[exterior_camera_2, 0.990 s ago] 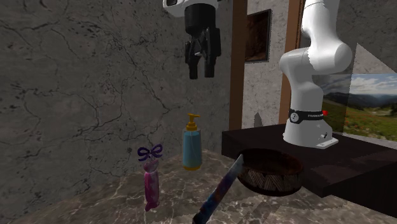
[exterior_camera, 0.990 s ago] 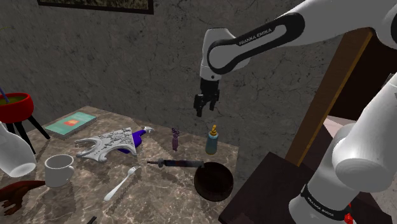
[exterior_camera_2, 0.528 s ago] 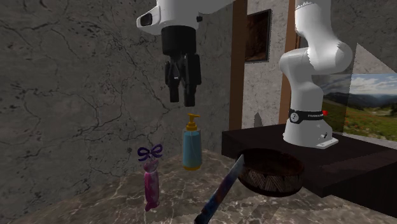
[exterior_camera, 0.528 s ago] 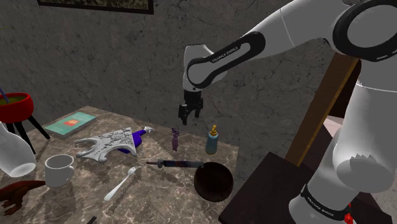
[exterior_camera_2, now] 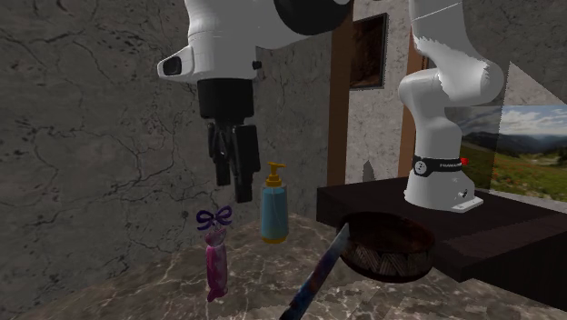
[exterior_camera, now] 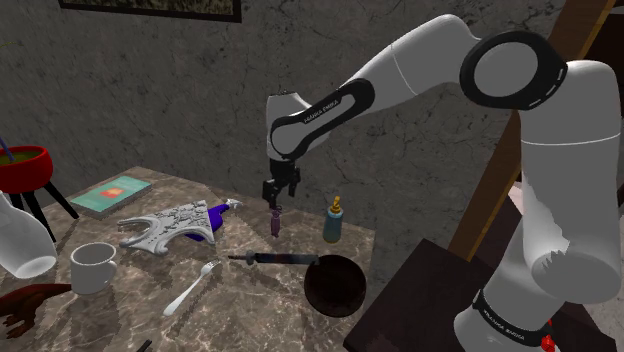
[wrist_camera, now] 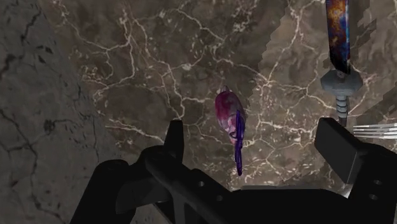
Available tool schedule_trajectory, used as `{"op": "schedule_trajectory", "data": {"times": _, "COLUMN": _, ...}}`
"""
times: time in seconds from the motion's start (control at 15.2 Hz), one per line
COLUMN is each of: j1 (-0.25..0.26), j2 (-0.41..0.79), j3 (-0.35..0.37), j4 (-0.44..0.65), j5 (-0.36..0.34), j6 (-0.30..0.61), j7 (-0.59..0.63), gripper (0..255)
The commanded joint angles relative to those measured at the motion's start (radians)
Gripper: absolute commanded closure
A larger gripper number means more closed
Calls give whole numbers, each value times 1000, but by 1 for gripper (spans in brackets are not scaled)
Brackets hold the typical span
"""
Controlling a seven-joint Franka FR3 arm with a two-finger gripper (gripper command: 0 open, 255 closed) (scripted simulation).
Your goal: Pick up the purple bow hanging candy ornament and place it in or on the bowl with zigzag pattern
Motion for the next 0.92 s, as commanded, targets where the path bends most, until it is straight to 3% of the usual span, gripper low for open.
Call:
{"op": "schedule_trajectory", "data": {"times": 0.0, "j1": 2, "j2": 19, "j3": -1, "j4": -2, "j5": -3, "j6": 21, "j7": 2, "gripper": 0}}
{"op": "schedule_trajectory", "data": {"times": 0.26, "j1": 4, "j2": 55, "j3": -4, "j4": -15, "j5": -8, "j6": 70, "j7": 5, "gripper": 0}}
{"op": "schedule_trajectory", "data": {"times": 0.79, "j1": 4, "j2": 55, "j3": -4, "j4": -15, "j5": -8, "j6": 70, "j7": 5, "gripper": 0}}
{"op": "schedule_trajectory", "data": {"times": 0.86, "j1": 4, "j2": 55, "j3": -4, "j4": -15, "j5": -8, "j6": 70, "j7": 5, "gripper": 255}}
